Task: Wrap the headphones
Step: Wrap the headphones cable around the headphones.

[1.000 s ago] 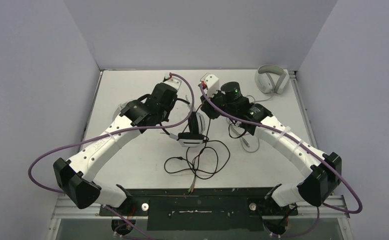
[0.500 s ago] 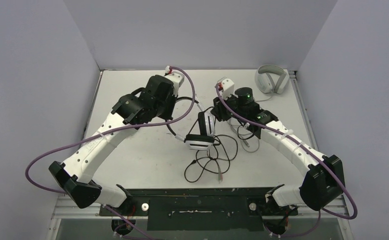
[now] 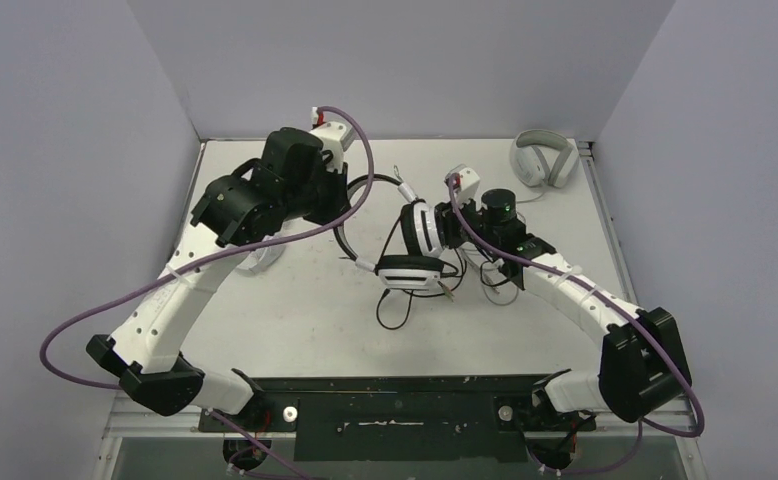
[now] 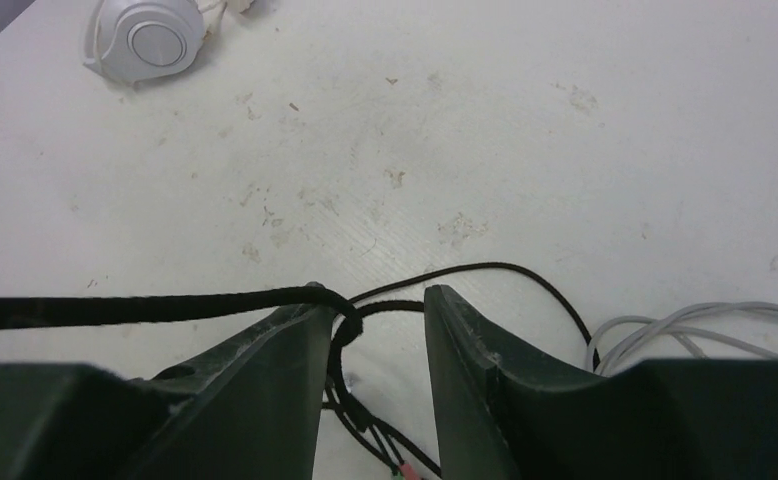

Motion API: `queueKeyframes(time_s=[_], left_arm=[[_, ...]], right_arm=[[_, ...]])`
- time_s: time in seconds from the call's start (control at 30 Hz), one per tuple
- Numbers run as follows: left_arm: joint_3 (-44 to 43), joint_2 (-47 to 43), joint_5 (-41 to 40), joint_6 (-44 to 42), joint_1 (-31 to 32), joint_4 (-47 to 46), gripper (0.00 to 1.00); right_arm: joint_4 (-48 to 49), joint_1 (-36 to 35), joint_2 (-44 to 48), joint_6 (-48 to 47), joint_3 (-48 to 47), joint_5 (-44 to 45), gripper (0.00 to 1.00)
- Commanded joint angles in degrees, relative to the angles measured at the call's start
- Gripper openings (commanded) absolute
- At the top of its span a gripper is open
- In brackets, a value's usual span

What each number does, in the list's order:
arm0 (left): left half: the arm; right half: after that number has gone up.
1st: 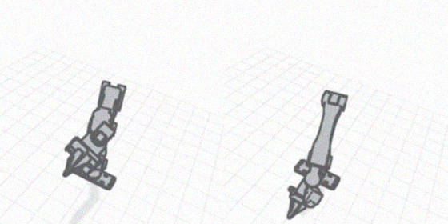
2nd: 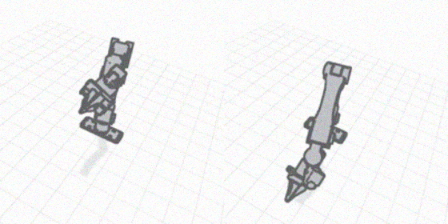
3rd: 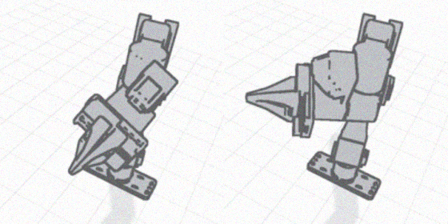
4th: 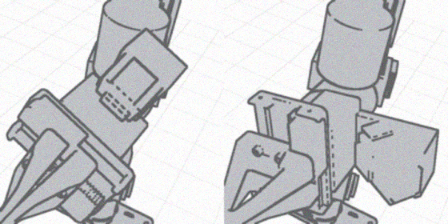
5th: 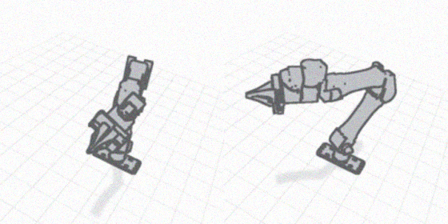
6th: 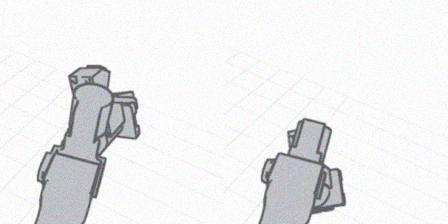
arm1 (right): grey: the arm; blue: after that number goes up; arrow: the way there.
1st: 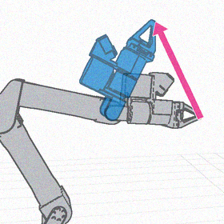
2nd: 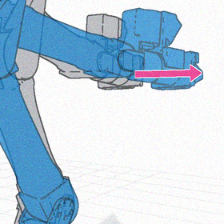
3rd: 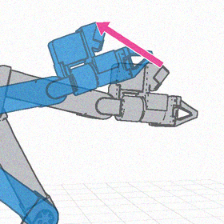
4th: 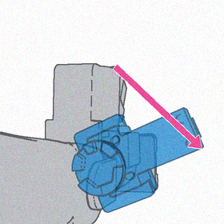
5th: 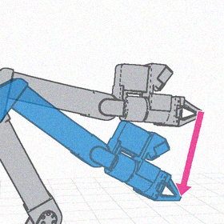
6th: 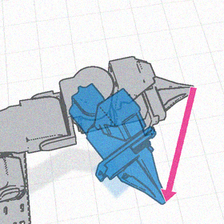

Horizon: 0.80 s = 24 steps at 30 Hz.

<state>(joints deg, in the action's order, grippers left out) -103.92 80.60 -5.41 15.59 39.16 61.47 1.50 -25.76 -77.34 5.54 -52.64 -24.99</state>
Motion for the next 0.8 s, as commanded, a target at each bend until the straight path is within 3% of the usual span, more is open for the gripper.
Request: queueKeyframes(time_s=[0.0, 0.2, 0.43, 0.77], left_arm=[[-6.25, -0.27, 10.69, 5.60, -1.74, -4.56, 0.00], [-12.62, 1.75, 22.62, 10.59, -5.47, -6.19, 0.00], [-19.28, 3.04, 24.77, 16.47, -10.21, -9.27, 0.00], [-24.11, 4.14, 18.42, 19.61, -13.95, -9.81, 0.00]], right_arm=[[17.04, 1.03, 3.31, 5.03, 5.65, -5.61, 0.41], [28.49, 1.07, 4.04, 7.46, 10.74, -8.44, 0.51], [36.58, 1.06, 4.19, 9.72, 15.00, -14.67, 0.84], [38.15, 1.56, 11.54, 11.28, 21.35, -10.52, 0.90]])
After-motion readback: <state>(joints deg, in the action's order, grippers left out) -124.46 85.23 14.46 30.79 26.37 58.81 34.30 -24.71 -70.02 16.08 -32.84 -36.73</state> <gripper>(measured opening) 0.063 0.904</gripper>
